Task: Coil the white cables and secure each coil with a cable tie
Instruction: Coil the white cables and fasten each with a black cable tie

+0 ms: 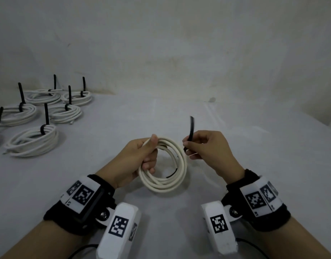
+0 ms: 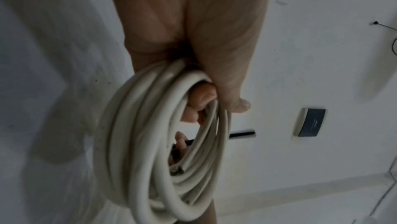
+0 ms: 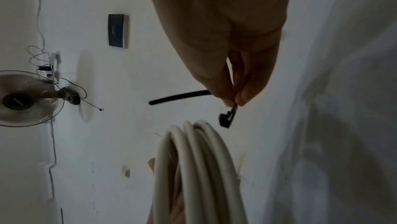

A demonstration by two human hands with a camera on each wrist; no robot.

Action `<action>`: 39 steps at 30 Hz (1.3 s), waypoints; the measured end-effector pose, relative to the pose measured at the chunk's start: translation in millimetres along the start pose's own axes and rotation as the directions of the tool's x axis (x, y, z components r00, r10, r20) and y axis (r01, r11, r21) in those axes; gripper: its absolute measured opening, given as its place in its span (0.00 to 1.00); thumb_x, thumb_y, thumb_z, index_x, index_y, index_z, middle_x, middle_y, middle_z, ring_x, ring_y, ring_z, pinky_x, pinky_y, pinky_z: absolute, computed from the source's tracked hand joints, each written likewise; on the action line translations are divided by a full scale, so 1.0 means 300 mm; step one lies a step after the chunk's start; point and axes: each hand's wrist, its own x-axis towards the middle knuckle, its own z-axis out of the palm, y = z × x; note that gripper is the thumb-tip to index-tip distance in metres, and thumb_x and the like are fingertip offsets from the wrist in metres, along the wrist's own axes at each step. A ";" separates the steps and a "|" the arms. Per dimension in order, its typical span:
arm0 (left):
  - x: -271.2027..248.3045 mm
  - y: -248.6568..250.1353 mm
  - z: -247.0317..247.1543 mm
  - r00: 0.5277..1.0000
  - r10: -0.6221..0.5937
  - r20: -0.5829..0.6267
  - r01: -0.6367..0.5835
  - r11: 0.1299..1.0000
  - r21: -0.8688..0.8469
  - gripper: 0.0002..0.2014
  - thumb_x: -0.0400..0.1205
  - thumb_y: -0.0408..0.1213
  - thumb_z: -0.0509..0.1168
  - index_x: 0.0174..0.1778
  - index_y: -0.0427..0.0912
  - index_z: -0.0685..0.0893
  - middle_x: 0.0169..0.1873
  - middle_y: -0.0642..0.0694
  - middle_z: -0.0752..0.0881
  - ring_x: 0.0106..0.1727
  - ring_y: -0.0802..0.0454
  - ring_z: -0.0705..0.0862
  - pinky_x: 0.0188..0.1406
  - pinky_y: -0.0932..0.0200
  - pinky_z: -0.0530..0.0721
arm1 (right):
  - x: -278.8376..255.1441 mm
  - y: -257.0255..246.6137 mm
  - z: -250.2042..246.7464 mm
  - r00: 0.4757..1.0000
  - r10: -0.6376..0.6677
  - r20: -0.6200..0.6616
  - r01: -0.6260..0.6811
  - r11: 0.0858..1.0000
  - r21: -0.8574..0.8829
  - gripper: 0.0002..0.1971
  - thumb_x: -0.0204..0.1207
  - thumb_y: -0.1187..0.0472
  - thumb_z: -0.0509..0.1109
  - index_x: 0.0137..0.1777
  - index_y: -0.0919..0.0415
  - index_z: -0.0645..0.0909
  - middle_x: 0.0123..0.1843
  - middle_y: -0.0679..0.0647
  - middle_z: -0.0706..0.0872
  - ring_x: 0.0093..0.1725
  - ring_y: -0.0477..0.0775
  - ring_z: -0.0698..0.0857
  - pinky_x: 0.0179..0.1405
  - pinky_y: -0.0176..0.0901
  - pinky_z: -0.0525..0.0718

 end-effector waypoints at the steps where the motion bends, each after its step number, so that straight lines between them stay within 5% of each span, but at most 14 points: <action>1: 0.001 0.000 -0.002 1.000 0.002 0.000 -0.002 1.000 -0.002 0.19 0.74 0.54 0.57 0.28 0.42 0.67 0.19 0.52 0.62 0.17 0.59 0.62 0.21 0.64 0.76 | -0.004 -0.001 0.006 1.000 -0.004 0.019 0.004 1.000 -0.008 0.02 0.73 0.71 0.74 0.40 0.68 0.87 0.29 0.56 0.88 0.28 0.48 0.88 0.30 0.36 0.86; 6: -0.011 -0.005 -0.003 1.000 0.005 0.003 -0.005 0.999 0.032 0.20 0.73 0.56 0.58 0.30 0.41 0.69 0.19 0.51 0.63 0.18 0.58 0.63 0.21 0.63 0.76 | -0.024 -0.019 0.032 0.992 0.027 0.123 -0.026 1.000 -0.011 0.05 0.71 0.69 0.77 0.42 0.71 0.85 0.36 0.69 0.89 0.32 0.59 0.88 0.33 0.46 0.90; 9: -0.017 -0.011 0.004 1.000 0.012 0.018 -0.013 0.998 0.057 0.20 0.72 0.56 0.58 0.33 0.40 0.71 0.19 0.51 0.64 0.18 0.58 0.64 0.21 0.63 0.76 | -0.037 -0.033 0.042 0.978 0.053 0.202 -0.067 0.996 0.063 0.04 0.73 0.71 0.74 0.42 0.73 0.82 0.38 0.74 0.87 0.32 0.59 0.87 0.29 0.42 0.86; 15: -0.021 -0.016 0.003 0.999 0.040 0.012 -0.041 0.994 0.101 0.22 0.72 0.57 0.59 0.35 0.38 0.71 0.19 0.51 0.65 0.18 0.58 0.65 0.22 0.63 0.77 | -0.045 -0.034 0.037 0.908 0.165 0.385 -0.256 0.946 0.200 0.17 0.83 0.57 0.63 0.49 0.73 0.84 0.38 0.63 0.90 0.38 0.55 0.90 0.37 0.41 0.88; 20: -0.024 -0.021 0.005 0.999 0.026 0.041 -0.032 0.988 0.151 0.18 0.73 0.55 0.57 0.33 0.41 0.76 0.20 0.51 0.67 0.18 0.57 0.66 0.23 0.62 0.77 | -0.061 -0.049 0.057 0.905 0.162 0.393 -0.247 0.953 0.175 0.18 0.86 0.56 0.57 0.44 0.66 0.84 0.33 0.59 0.89 0.33 0.52 0.88 0.32 0.39 0.86; 23: -0.022 -0.024 0.007 0.997 0.024 0.068 -0.036 0.982 0.184 0.21 0.72 0.54 0.59 0.46 0.39 0.78 0.20 0.51 0.70 0.17 0.58 0.66 0.21 0.63 0.76 | -0.063 -0.055 0.068 0.897 0.199 0.395 -0.289 0.940 0.183 0.15 0.88 0.58 0.55 0.46 0.65 0.79 0.34 0.62 0.89 0.35 0.58 0.87 0.36 0.44 0.87; 26: -0.022 -0.024 0.003 0.996 0.037 0.084 -0.053 0.978 0.202 0.24 0.70 0.56 0.61 0.55 0.42 0.70 0.21 0.51 0.74 0.16 0.57 0.66 0.20 0.61 0.75 | -0.061 -0.050 0.078 0.885 0.256 0.389 -0.364 0.901 0.237 0.12 0.88 0.58 0.55 0.49 0.65 0.74 0.33 0.64 0.88 0.33 0.59 0.86 0.35 0.46 0.87; 29: -0.029 -0.016 0.002 0.989 0.082 0.126 -0.109 0.968 0.225 0.20 0.73 0.53 0.63 0.53 0.43 0.70 0.28 0.42 0.79 0.17 0.55 0.67 0.20 0.59 0.76 | -0.065 -0.048 0.087 0.881 0.248 0.404 -0.376 0.885 0.275 0.13 0.87 0.61 0.56 0.47 0.68 0.76 0.32 0.61 0.87 0.29 0.53 0.85 0.28 0.39 0.84; 33: -0.030 -0.015 -0.005 0.982 0.096 0.161 -0.137 0.954 0.266 0.18 0.69 0.41 0.79 0.47 0.47 0.77 0.39 0.29 0.84 0.25 0.46 0.75 0.20 0.61 0.78 | -0.065 -0.043 0.091 0.874 0.266 0.406 -0.397 0.874 0.282 0.11 0.84 0.64 0.61 0.44 0.69 0.80 0.31 0.61 0.82 0.27 0.52 0.80 0.26 0.39 0.82; 39: -0.034 -0.005 0.012 0.981 0.164 0.104 -0.186 0.947 0.262 0.12 0.68 0.40 0.71 0.45 0.40 0.84 0.28 0.44 0.86 0.15 0.55 0.71 0.15 0.63 0.74 | -0.070 -0.047 0.093 0.910 0.190 0.368 -0.310 0.902 0.301 0.16 0.87 0.60 0.55 0.45 0.69 0.78 0.28 0.59 0.85 0.25 0.50 0.83 0.27 0.37 0.83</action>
